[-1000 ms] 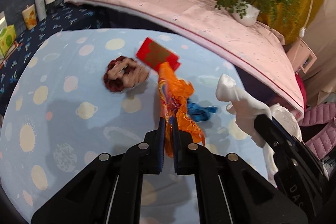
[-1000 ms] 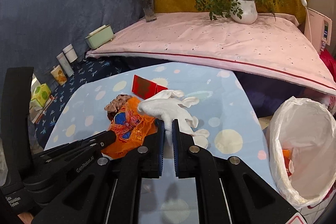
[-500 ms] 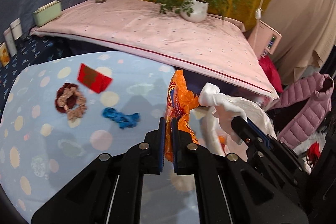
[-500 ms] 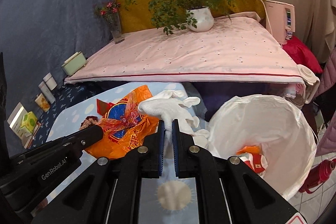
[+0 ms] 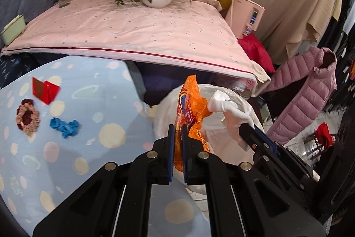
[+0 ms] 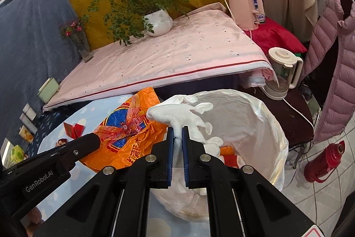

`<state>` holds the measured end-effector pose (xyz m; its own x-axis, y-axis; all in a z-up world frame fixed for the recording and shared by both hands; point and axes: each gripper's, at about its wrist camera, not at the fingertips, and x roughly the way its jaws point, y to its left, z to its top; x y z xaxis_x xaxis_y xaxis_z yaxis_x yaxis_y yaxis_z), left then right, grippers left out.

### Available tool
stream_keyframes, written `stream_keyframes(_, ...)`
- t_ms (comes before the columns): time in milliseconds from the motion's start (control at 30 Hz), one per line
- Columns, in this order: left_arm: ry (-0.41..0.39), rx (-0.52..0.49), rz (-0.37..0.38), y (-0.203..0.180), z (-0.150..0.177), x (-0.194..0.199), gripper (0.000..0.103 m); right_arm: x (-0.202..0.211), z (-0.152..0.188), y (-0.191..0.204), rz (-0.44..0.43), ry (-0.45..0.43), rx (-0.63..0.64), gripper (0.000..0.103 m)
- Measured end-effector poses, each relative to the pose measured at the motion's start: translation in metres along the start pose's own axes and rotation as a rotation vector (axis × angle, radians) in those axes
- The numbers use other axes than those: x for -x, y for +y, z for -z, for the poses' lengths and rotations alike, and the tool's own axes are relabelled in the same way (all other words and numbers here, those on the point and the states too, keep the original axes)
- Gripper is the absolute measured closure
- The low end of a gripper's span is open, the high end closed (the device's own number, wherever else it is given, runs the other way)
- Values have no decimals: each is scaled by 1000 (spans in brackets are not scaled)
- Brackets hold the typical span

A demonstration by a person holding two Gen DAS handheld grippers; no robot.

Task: Collect trash
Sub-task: 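Carry the glove and orange bag into the bin and open both grippers, then move both grippers back to the beige scrunchie and blue ribbon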

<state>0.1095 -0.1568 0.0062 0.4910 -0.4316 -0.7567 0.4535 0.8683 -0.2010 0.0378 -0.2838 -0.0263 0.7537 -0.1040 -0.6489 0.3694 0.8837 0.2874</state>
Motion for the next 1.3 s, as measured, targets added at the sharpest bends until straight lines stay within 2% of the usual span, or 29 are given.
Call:
stream_keyframes(67, 10, -10, 7, -7, 1, -5, 95, -2, 1, -9, 11, 6, -12, 96)
stream_keyframes(133, 21, -10, 2, -11, 2, -10, 89, -4, 3, -15, 22, 11, -23, 96)
stream_keyframes(200, 19, -5, -13, -11, 4, -11, 67, -5, 4, -19, 26, 14, -29, 94)
stream_keyframes(267, 10, -6, -31, -11, 5, -11, 62, -5, 5, -20, 29, 14, -31, 94)
stream_keyframes(467, 16, 4, -59, -4, 6, -12, 57, -6, 5, -17, 24, 11, -27, 94)
stream_keyframes(700, 7, 19, -84, 9, 8, -8, 50, -8, 6, -8, 22, 18, -10, 89)
stream_keyframes(800, 8, 24, -97, 15, 9, -7, 50, -8, 7, -2, 21, 19, 2, 83)
stream_keyframes(1033, 14, 50, -125, 33, 13, -6, 49, -8, 11, 16, 17, 20, 40, 64)
stream_keyframes(1300, 8, 97, -159, 57, 16, -1, 43, -11, 14, 40, 11, 30, 103, 61)
